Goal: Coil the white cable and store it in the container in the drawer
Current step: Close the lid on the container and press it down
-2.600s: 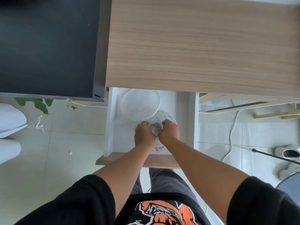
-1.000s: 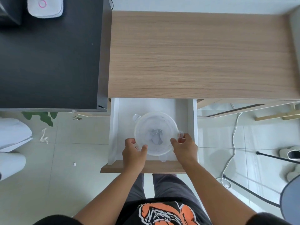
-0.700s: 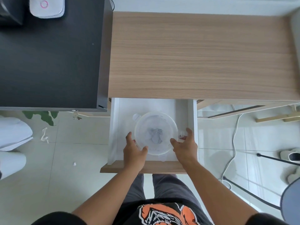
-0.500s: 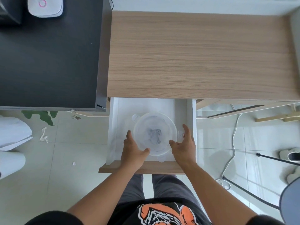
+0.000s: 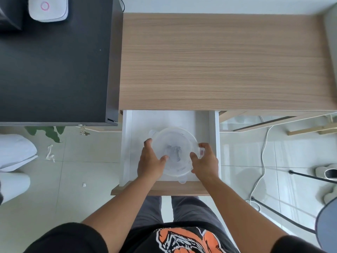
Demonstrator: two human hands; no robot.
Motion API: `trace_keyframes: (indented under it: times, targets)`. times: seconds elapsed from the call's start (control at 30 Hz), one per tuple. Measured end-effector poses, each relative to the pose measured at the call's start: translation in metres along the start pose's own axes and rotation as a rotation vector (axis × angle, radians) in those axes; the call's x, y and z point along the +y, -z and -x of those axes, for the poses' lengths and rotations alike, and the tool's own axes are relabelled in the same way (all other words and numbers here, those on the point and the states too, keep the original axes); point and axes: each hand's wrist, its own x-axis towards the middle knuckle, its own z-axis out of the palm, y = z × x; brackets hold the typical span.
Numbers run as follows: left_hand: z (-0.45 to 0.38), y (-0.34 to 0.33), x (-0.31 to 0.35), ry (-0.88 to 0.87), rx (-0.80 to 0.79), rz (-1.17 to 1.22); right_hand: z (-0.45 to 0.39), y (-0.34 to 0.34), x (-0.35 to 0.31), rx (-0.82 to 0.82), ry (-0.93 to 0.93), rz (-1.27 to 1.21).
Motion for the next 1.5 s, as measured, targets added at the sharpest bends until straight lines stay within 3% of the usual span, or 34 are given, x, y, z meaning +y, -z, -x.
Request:
trace_keyframes:
  times: [0.2,0.37,0.47,0.7,1.03,1.13,1.27,1.33,1.43,1.5]
  targets:
    - [-0.008,0.008,0.005,-0.104,-0.072,-0.135,-0.006,0.002,0.002,0.001,0.057,0.148]
    - [-0.017,0.010,0.007,-0.065,-0.151,-0.129,0.008,-0.004,0.001,0.224,0.175,0.490]
    - [-0.018,0.006,0.008,-0.039,-0.150,-0.114,0.013,-0.007,0.003,0.248,0.192,0.560]
    - [-0.022,0.002,0.001,-0.012,-0.139,-0.090,0.009,-0.011,-0.001,0.143,0.030,0.193]
    - [-0.038,0.002,0.002,0.083,-0.209,-0.040,-0.015,0.006,0.006,0.007,-0.007,0.106]
    - [-0.037,0.000,0.001,0.089,-0.202,-0.022,-0.017,0.010,0.003,-0.026,0.022,0.178]
    - [-0.024,-0.001,0.005,0.059,-0.149,-0.123,-0.019,0.013,-0.017,-0.050,0.301,0.746]
    - [-0.015,-0.001,0.008,0.038,-0.075,-0.229,-0.027,0.014,-0.035,-0.110,0.445,0.905]
    - [-0.002,-0.003,0.009,0.068,0.113,-0.366,-0.044,0.017,-0.055,-0.331,0.431,0.896]
    - [0.007,-0.009,0.009,0.184,0.218,-0.321,-0.053,0.020,-0.060,-0.417,0.396,0.838]
